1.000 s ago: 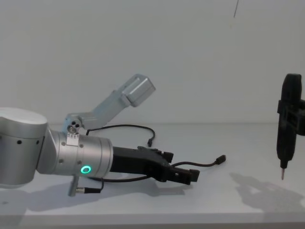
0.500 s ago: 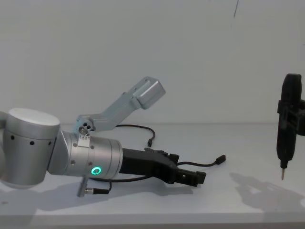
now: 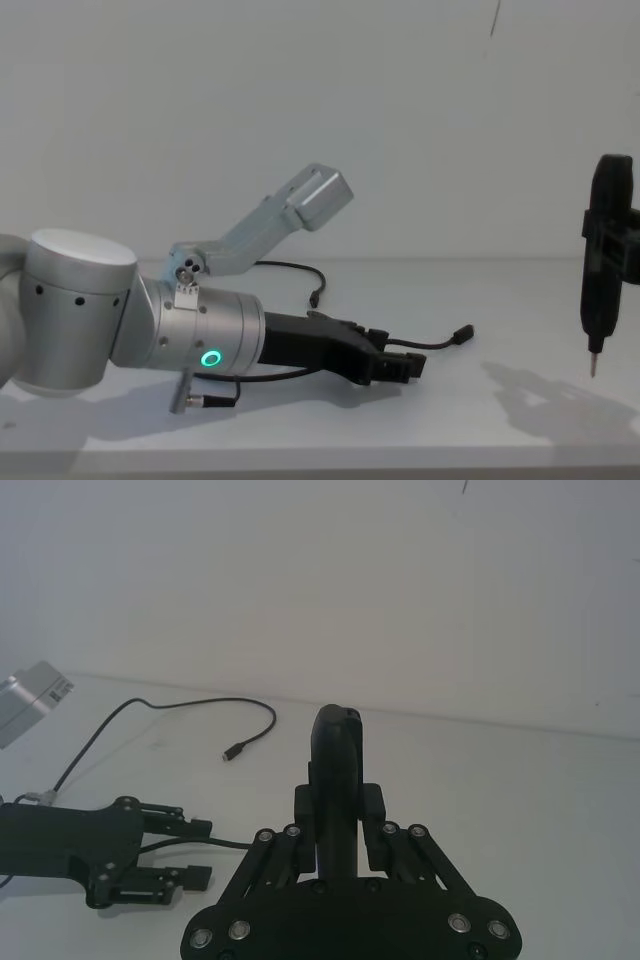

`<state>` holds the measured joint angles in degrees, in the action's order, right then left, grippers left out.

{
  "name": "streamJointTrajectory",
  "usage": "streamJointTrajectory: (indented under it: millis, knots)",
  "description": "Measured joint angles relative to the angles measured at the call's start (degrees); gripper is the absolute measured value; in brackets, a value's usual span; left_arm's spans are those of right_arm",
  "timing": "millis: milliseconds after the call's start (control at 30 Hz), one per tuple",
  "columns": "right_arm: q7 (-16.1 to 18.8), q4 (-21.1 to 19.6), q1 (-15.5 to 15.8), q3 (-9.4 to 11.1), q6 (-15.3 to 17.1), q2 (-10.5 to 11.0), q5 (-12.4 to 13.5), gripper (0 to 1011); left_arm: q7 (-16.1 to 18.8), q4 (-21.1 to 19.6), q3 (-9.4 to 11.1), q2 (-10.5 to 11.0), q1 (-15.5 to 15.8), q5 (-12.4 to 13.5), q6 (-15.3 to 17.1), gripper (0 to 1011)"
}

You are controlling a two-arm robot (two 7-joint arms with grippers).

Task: Pick up the data cable with the one hand.

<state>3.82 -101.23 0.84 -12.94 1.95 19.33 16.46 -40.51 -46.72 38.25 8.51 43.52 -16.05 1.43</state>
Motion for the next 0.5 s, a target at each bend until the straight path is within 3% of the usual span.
streamJointTrajectory:
  millis: [67, 500]
  knots:
    - [0.0, 0.0, 0.0, 0.0, 0.0, 0.0, 0.0, 269, 0.06, 0.1, -0.02, -0.09, 0.04, 0.05, -0.01, 550]
    - [0.0, 0.0, 0.0, 0.0, 0.0, 0.0, 0.0, 269, 0.26, 0.47, -0.09, -0.36, 0.12, 0.2, -0.06, 176]
